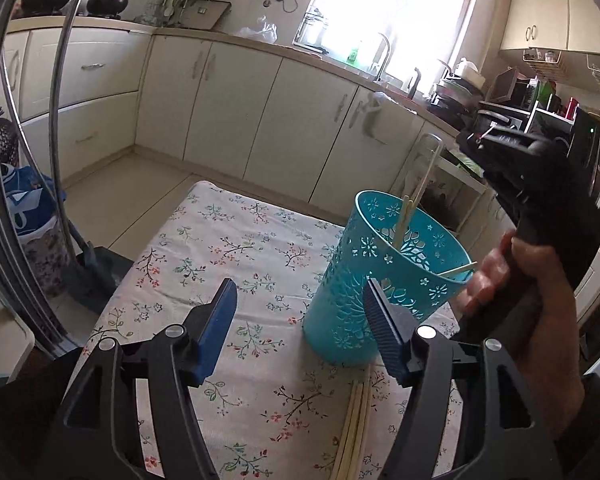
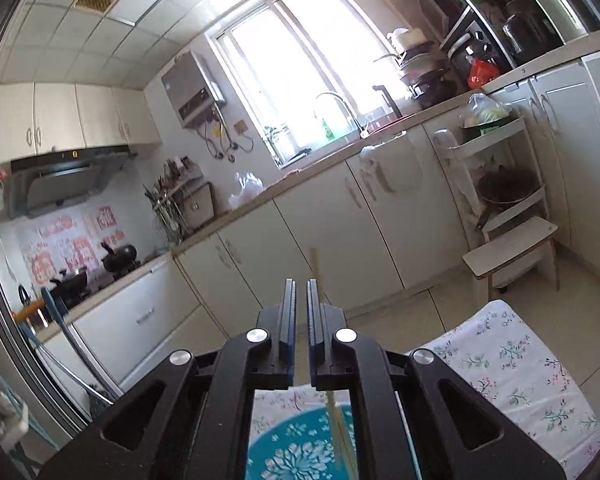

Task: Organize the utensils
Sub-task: 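Lift chopsticks into the teal cup, opening the left tool then the right tool, then lower both open tools back to the chopstick pile beside the teal cup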

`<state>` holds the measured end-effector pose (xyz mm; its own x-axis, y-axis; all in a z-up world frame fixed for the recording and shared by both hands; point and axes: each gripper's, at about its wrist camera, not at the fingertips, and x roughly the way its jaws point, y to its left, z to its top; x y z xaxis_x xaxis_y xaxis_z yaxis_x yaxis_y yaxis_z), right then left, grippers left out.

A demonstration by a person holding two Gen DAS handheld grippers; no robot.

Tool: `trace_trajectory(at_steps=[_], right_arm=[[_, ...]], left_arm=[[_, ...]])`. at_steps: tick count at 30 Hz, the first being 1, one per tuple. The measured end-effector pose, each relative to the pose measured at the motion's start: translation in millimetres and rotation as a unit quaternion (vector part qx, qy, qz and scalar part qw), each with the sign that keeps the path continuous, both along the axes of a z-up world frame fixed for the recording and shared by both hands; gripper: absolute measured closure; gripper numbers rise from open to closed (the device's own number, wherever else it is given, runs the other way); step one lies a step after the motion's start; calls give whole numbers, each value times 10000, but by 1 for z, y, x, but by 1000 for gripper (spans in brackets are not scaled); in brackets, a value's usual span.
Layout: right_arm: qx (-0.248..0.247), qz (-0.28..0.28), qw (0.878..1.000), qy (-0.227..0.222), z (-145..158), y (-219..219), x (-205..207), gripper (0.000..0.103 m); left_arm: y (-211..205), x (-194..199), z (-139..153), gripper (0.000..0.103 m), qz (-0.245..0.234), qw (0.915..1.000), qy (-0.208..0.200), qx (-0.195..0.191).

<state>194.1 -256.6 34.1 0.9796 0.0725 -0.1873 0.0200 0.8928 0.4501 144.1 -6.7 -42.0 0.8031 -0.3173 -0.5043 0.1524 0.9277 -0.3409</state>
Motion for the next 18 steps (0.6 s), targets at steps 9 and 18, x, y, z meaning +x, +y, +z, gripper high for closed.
trace_trajectory(at_steps=[9, 18], right_arm=[[-191, 265, 9986, 411, -12, -8, -31, 76], [-512, 534, 9762, 2037, -80, 15, -123, 68]], left_arm=[[4, -8, -3, 38, 84, 9999, 89, 43], [5, -23, -14, 36, 81, 9993, 324, 140]])
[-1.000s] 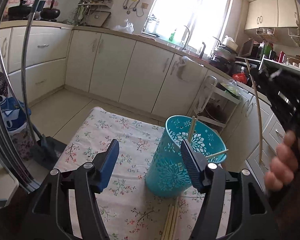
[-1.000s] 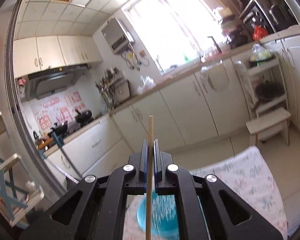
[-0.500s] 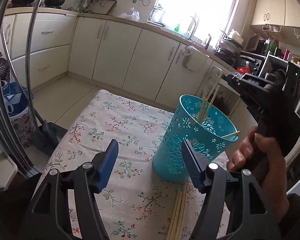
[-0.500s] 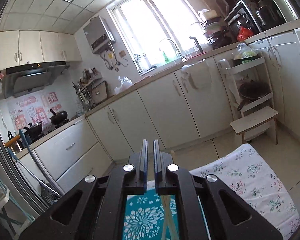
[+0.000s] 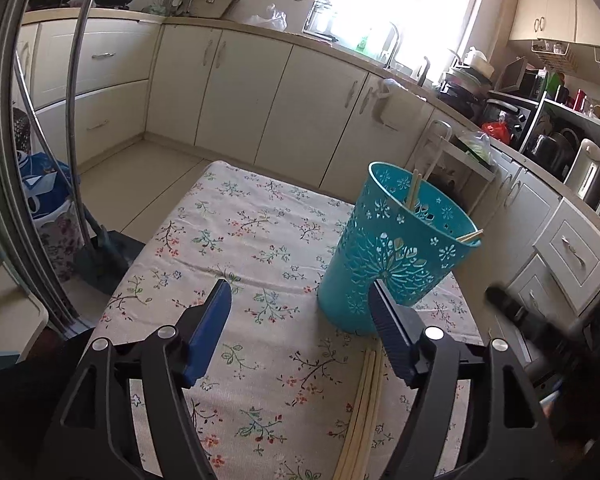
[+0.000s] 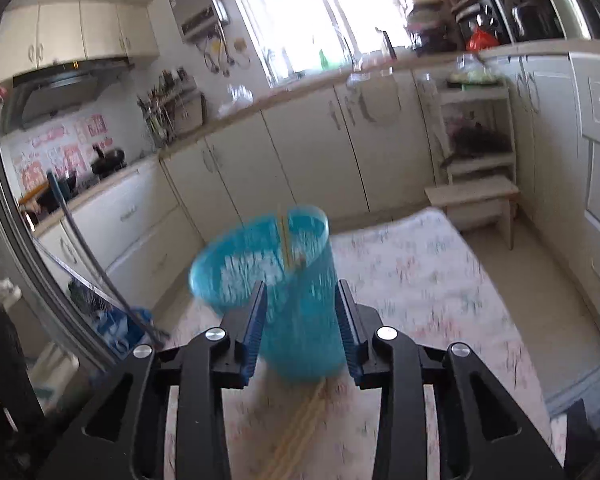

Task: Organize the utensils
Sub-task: 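Lower both open tools back to the chopstick pile beside the teal cup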

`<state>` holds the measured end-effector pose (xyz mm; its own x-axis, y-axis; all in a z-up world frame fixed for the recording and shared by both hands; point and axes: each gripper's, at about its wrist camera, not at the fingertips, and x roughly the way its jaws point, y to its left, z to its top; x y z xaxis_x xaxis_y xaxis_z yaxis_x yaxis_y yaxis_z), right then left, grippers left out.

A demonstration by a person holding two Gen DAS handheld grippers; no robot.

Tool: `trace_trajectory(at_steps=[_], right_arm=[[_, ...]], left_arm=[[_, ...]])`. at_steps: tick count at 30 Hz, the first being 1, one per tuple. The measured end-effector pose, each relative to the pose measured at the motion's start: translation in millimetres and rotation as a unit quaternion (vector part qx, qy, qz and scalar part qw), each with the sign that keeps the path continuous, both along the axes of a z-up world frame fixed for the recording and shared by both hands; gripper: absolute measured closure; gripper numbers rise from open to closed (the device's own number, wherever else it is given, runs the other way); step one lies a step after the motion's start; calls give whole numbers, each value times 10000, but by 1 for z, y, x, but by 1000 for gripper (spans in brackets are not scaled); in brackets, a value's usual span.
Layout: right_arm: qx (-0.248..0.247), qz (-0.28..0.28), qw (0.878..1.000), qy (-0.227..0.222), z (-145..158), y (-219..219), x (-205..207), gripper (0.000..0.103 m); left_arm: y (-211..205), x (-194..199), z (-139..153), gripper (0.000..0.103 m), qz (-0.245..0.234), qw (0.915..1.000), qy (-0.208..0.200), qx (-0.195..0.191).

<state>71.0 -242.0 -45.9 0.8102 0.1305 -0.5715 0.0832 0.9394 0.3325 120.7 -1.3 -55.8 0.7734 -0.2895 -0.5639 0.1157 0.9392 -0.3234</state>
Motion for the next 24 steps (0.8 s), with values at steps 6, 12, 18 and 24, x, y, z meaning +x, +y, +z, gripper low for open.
trace_trajectory(at_steps=[6, 12, 18, 24], right_arm=[[-85, 97, 9913, 1311, -72, 19, 17, 75], [-404, 289, 9886, 1423, -84, 32, 21, 75], [-1004, 571, 9828, 1438, -83, 43, 20, 75], [-1339, 987, 9732, 1591, -80, 28, 13, 88]], left_arm=[[-3, -12, -6, 32, -130, 9995, 213, 195], [-2, -15, -13, 30, -135, 9987, 371, 309], [-13, -10, -22, 29, -336, 9968, 561, 469], [-44, -1, -46, 28, -828, 9883, 909, 901]])
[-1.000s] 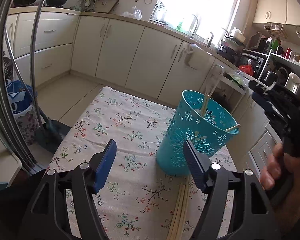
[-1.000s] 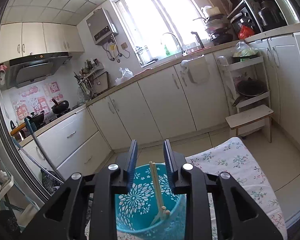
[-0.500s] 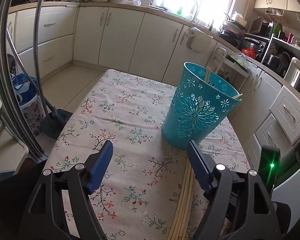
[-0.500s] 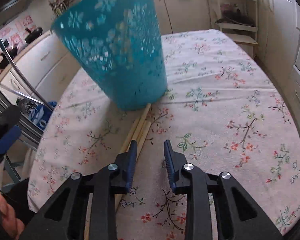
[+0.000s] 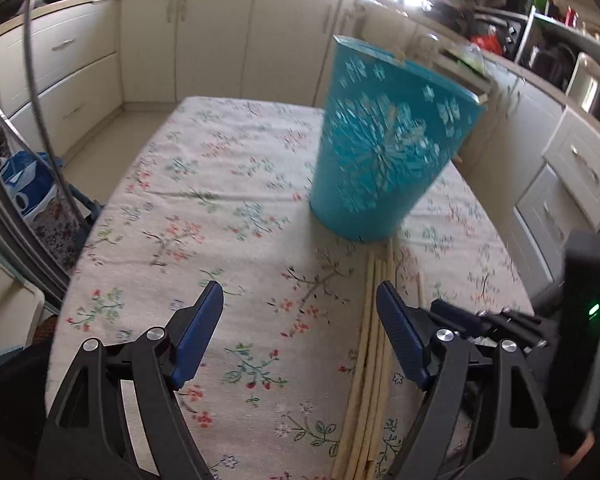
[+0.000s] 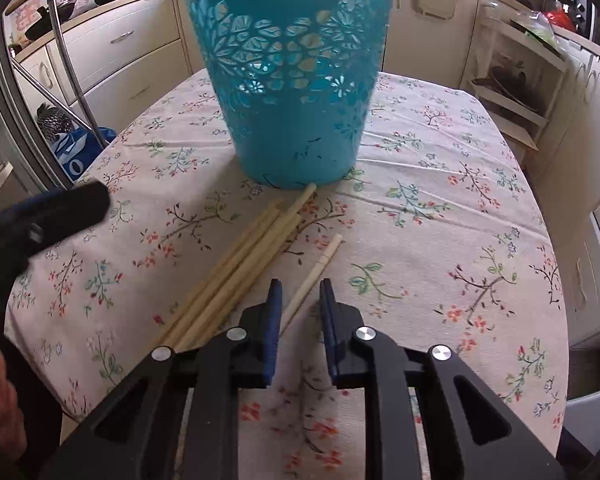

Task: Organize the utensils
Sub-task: 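Lower both open tools back to the chopstick pile beside the teal cup, then close the left tool on a chopstick while the right tool grasps another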

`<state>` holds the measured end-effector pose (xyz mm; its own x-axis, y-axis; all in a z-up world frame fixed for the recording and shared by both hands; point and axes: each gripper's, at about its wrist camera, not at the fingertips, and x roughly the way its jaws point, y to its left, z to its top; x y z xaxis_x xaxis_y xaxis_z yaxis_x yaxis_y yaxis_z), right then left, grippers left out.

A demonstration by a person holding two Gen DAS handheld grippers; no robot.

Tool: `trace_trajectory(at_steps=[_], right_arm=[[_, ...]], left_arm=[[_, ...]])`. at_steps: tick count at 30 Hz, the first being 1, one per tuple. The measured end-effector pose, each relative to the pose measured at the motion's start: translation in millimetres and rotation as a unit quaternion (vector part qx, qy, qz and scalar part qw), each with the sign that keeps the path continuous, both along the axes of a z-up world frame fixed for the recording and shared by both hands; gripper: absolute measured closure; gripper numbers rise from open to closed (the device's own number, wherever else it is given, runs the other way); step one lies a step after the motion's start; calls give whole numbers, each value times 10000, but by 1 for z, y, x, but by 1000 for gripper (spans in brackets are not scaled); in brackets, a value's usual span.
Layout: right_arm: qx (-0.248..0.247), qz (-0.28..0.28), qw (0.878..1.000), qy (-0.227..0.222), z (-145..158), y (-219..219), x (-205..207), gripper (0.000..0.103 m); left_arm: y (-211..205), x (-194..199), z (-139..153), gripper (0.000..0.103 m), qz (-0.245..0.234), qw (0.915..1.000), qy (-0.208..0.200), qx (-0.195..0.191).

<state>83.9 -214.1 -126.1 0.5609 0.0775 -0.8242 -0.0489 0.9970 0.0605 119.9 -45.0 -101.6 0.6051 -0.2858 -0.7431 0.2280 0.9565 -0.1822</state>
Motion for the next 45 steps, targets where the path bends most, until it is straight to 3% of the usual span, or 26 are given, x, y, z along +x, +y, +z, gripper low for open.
trace_trajectory(at_steps=[5, 13, 35, 39, 43, 45], right_arm=[[268, -128, 9995, -121, -1, -22, -12, 93], [464, -200, 9985, -231, -2, -23, -10, 93], [606, -214, 9974, -335, -3, -26, -14, 91], [637, -212, 9971, -349, -3, -26, -14, 90], [660, -212, 9970, -331, -3, -26, -13, 90], [711, -221, 9967, -315, -3, -28, -12, 89]], left_arm=[[-26, 8, -19, 28, -216, 9992, 180, 294], [-41, 22, -31, 28, -182, 9969, 315, 698], [-54, 30, -39, 28, -275, 9952, 356, 870], [-50, 27, -40, 30, -45, 9953, 289, 918], [-35, 24, -38, 44, 385, 9957, 293, 789], [-30, 23, -37, 45, 471, 9962, 321, 657]])
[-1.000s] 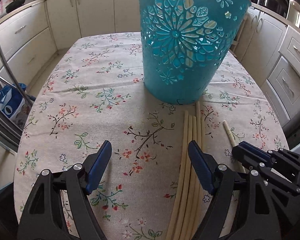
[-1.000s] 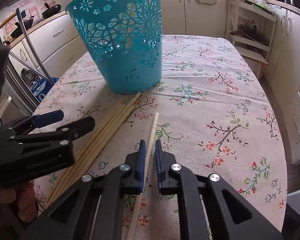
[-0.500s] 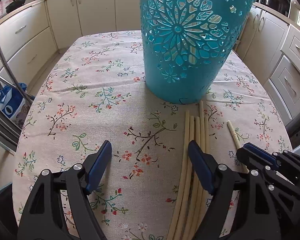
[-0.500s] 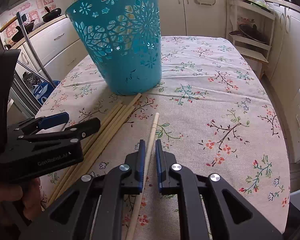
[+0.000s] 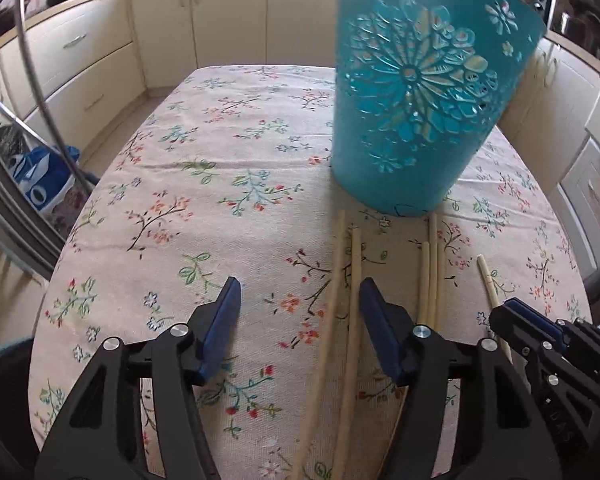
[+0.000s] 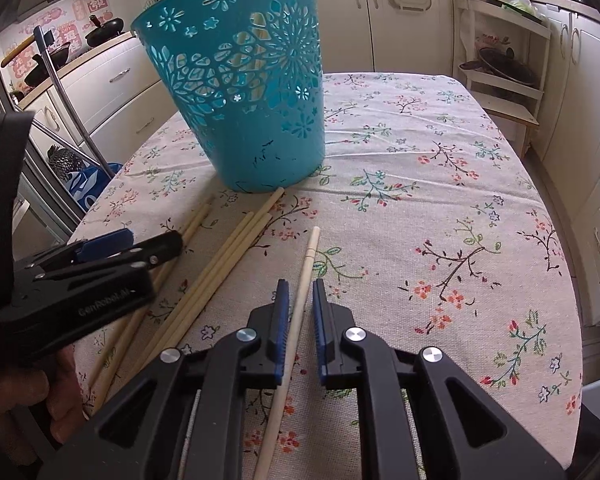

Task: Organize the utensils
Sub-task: 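Close the left tool on a chopstick while the right tool grasps another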

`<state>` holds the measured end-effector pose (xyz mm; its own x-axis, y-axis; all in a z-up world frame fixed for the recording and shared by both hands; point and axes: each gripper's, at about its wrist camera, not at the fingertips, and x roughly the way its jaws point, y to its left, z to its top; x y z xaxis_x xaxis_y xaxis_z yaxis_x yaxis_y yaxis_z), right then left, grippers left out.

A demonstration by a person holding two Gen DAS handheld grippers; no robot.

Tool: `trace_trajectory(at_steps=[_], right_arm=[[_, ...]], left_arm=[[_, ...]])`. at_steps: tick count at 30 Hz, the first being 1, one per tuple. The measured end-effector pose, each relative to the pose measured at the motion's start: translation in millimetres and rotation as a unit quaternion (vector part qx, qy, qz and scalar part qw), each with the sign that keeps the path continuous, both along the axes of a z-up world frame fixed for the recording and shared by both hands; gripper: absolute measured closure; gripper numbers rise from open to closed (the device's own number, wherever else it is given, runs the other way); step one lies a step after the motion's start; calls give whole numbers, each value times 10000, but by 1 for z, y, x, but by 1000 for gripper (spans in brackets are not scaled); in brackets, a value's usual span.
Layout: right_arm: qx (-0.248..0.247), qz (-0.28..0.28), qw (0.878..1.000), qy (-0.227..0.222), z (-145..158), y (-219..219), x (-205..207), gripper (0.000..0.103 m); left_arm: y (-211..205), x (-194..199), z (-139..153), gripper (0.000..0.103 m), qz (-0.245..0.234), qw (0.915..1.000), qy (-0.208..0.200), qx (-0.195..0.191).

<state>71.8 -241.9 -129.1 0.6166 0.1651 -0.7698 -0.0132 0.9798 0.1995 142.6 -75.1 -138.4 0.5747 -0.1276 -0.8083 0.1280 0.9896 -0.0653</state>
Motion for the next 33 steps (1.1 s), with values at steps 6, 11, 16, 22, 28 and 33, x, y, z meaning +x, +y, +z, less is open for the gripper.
trace_trajectory(at_steps=[6, 11, 16, 22, 28, 33], right_arm=[[48, 46, 10000, -20, 0, 1, 0, 83], [42, 46, 10000, -26, 0, 2, 0, 82], [10, 65, 10000, -26, 1, 3, 0, 82], [-101, 108, 9999, -5, 1, 5, 2, 82], [-286, 416, 9987, 77, 3, 13, 5, 84], [-311, 539, 9978, 241, 4, 15, 10, 82]], left_arm=[[11, 0, 3, 45, 71, 9993, 87, -351], [21, 8, 8, 45, 185, 9993, 10, -326], [18, 20, 5, 45, 67, 9999, 105, -73], [6, 33, -2, 59, -185, 9987, 61, 467], [17, 36, 1, 99, -186, 9996, 170, -83], [32, 35, 0, 99, -49, 9970, 441, -633]])
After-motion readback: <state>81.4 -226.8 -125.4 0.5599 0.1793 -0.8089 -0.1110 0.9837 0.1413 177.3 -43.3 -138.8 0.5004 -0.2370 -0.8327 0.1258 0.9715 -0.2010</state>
